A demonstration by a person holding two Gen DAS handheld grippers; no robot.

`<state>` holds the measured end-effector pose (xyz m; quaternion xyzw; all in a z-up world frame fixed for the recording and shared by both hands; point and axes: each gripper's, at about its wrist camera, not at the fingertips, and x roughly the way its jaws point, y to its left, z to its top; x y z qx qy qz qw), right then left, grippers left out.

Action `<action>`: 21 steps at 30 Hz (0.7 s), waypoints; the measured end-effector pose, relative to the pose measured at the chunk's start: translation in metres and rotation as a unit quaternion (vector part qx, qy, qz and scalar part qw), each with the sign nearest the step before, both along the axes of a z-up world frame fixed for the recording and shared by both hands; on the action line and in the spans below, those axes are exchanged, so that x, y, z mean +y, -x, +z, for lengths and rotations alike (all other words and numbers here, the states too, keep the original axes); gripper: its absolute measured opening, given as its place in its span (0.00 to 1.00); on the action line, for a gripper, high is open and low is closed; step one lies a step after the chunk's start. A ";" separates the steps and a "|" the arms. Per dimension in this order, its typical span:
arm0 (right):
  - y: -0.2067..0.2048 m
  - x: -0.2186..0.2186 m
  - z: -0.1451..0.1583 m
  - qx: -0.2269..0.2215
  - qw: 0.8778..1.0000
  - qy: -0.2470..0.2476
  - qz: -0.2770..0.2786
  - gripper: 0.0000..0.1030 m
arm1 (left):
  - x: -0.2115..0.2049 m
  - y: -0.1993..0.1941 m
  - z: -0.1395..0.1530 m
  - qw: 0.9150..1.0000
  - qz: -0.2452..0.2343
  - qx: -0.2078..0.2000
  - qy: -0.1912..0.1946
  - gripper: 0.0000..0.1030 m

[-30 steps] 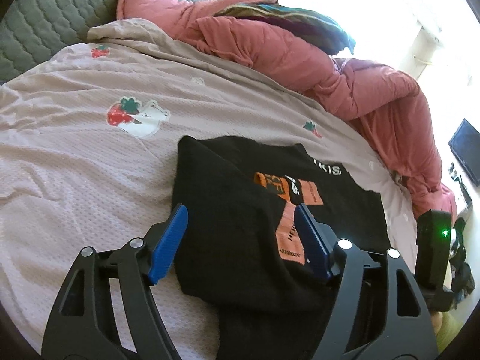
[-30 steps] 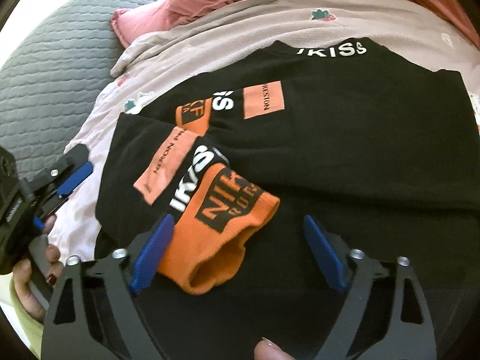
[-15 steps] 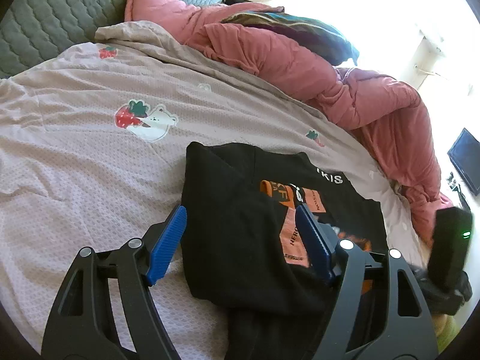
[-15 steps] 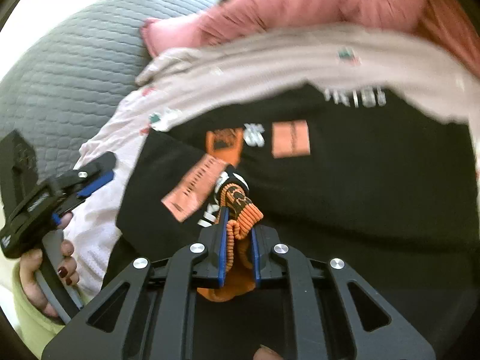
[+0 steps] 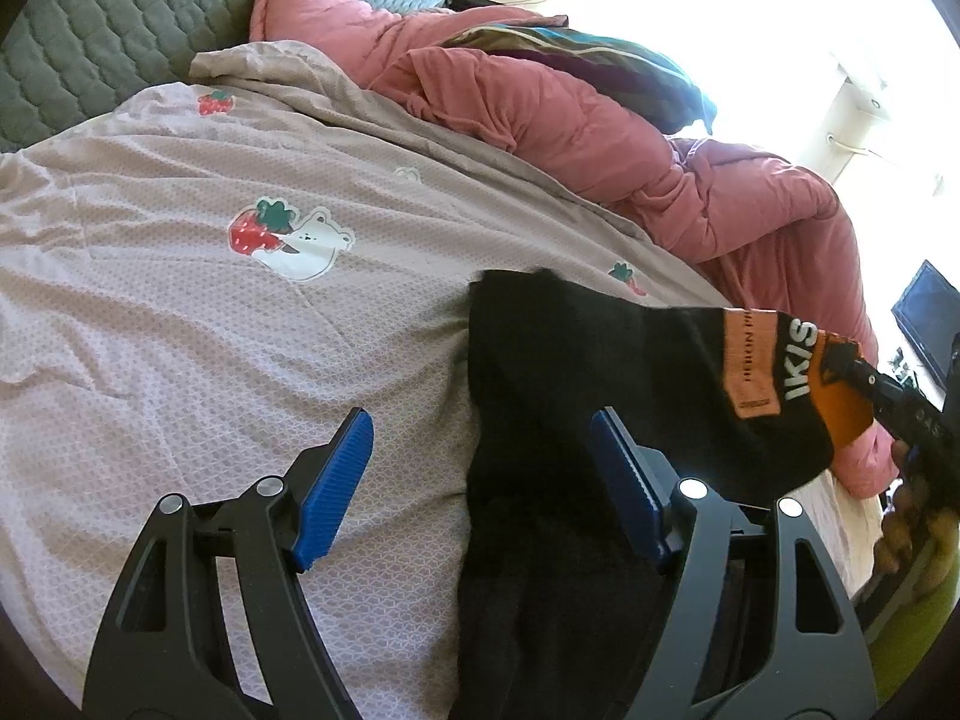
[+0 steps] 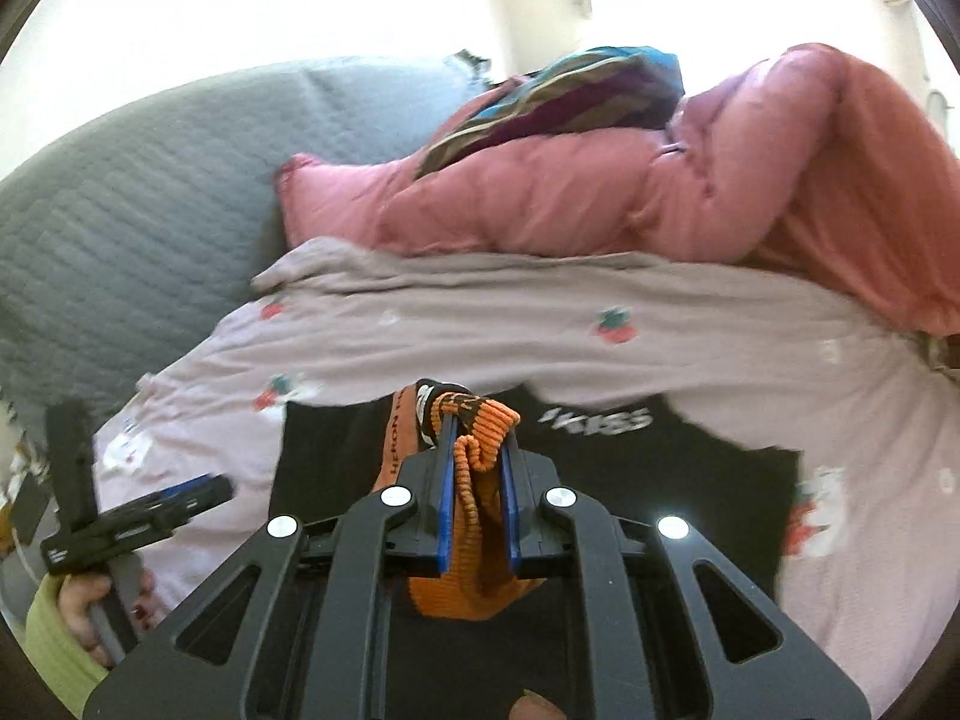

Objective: Fold small clothes
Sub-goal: 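Fold the held part over toward the collar and open the right gripper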

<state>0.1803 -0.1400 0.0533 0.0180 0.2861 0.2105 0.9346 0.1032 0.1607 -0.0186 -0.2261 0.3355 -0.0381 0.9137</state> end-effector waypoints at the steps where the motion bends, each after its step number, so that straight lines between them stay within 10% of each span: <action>1: -0.004 -0.008 0.001 -0.002 1.000 0.002 -0.011 0.11 | -0.001 0.000 0.000 1.000 -0.001 0.000 -0.001 0.65; 21: -0.028 -0.080 -0.051 0.041 0.993 0.012 -0.112 0.11 | -0.037 -0.025 0.012 0.998 -0.029 0.016 -0.049 0.65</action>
